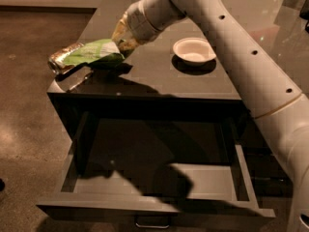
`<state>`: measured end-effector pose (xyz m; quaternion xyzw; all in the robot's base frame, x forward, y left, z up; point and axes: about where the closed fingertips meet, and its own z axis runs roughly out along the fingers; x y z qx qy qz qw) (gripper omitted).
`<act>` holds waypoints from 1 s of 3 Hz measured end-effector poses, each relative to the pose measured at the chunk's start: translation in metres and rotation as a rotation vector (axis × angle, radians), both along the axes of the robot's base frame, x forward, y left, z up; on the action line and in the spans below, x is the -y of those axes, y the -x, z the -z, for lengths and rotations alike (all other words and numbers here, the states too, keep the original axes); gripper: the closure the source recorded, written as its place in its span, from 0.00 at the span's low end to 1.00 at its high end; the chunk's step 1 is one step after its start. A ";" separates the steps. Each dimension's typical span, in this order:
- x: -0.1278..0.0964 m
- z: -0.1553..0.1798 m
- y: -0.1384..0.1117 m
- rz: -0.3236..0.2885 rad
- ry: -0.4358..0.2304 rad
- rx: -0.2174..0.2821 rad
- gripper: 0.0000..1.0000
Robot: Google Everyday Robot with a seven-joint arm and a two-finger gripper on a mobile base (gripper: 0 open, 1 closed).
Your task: Pick green rice chip bag from top drawer and place on counter
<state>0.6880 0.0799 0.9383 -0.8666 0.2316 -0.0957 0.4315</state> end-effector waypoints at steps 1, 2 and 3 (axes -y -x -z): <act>0.018 0.022 0.000 0.036 0.032 -0.016 0.37; 0.036 0.032 0.003 0.093 0.049 -0.072 0.14; 0.046 0.023 0.005 0.194 0.036 -0.164 0.00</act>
Offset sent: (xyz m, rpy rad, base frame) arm -0.0089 -0.0668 -0.0400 -0.0575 0.1822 -0.2087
